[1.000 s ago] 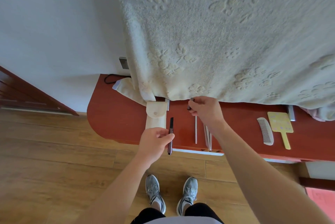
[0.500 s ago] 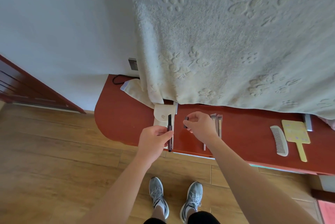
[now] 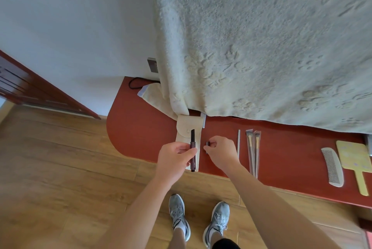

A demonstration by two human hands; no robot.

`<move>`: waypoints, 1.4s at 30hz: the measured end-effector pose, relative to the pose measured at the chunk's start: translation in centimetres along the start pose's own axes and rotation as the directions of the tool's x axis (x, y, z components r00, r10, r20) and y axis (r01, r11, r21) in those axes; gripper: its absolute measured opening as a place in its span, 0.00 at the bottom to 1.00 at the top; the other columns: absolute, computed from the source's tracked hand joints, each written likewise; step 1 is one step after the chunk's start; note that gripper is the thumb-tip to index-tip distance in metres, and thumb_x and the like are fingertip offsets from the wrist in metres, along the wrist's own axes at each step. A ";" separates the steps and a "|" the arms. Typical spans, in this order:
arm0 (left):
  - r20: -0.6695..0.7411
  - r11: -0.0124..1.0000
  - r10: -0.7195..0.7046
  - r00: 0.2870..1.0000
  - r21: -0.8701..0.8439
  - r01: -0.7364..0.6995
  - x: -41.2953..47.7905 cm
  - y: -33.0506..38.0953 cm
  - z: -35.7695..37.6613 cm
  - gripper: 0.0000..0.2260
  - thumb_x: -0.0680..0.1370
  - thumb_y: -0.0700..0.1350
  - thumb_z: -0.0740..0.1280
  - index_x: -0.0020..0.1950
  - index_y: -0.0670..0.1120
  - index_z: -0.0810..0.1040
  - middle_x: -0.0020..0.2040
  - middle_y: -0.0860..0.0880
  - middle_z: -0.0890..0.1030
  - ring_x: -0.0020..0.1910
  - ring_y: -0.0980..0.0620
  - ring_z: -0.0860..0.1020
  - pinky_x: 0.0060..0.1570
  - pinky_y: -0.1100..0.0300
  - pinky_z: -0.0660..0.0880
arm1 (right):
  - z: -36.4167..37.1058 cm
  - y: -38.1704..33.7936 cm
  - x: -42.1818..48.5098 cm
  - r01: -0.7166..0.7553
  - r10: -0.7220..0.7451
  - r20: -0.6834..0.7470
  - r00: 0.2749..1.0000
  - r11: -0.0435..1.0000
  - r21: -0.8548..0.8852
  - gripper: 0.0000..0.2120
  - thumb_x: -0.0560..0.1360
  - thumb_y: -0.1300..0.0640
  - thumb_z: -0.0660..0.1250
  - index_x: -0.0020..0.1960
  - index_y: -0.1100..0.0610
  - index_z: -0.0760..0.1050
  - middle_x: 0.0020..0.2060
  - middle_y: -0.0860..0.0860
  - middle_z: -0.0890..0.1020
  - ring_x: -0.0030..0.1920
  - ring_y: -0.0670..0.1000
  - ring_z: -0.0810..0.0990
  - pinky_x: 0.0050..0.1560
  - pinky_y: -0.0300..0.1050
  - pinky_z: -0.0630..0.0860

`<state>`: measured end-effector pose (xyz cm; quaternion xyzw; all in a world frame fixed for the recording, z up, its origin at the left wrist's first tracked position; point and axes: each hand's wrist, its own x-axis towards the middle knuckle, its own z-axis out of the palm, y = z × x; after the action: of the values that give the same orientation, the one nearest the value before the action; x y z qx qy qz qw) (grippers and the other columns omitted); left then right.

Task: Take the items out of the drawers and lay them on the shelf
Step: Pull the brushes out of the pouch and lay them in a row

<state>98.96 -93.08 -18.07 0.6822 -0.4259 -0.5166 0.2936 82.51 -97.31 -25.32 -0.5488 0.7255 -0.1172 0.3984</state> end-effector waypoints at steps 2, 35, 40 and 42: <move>-0.002 1.000 -0.004 1.000 -0.008 0.004 0.1 -0.1 -0.1 0.04 0.76 0.44 0.73 0.42 0.53 0.84 0.38 0.53 0.86 0.38 0.52 0.84 0.41 0.50 0.83 | 0.3 0.2 0.1 -0.004 0.004 0.000 1.000 1.000 -0.009 0.16 0.75 0.52 0.69 0.62 0.55 0.79 0.50 0.49 0.84 0.48 0.48 0.81 0.46 0.39 0.77; 0.027 0.825 0.079 0.997 0.560 -0.080 4.0 0.3 12.1 0.16 0.77 0.49 0.72 0.31 0.51 0.74 0.26 0.56 0.72 0.24 0.55 0.73 0.26 0.68 0.64 | -9.2 7.9 -4.7 -0.106 0.124 -0.196 0.973 0.989 0.104 0.09 0.75 0.53 0.70 0.55 0.52 0.80 0.40 0.41 0.80 0.40 0.39 0.78 0.37 0.29 0.70; 0.019 0.802 0.059 0.998 0.595 -0.059 4.4 -0.6 12.9 0.12 0.77 0.50 0.72 0.36 0.50 0.77 0.28 0.56 0.73 0.28 0.54 0.76 0.29 0.68 0.69 | -9.4 8.8 -4.8 -0.116 0.136 -0.170 0.976 0.985 0.125 0.09 0.75 0.53 0.71 0.54 0.52 0.80 0.39 0.41 0.80 0.38 0.40 0.79 0.33 0.28 0.69; 0.011 0.795 0.057 0.998 0.604 -0.053 4.6 -0.9 13.1 0.10 0.77 0.50 0.72 0.38 0.49 0.79 0.30 0.56 0.75 0.30 0.55 0.77 0.33 0.66 0.73 | -9.5 8.9 -4.6 -0.114 0.134 -0.162 0.978 0.985 0.130 0.08 0.75 0.54 0.71 0.54 0.52 0.80 0.39 0.42 0.80 0.38 0.41 0.79 0.32 0.28 0.69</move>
<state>87.15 -96.16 -24.79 0.7295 -0.5869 -0.3426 0.0774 69.86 -92.46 -22.42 -0.4655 0.7813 -0.1818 0.3740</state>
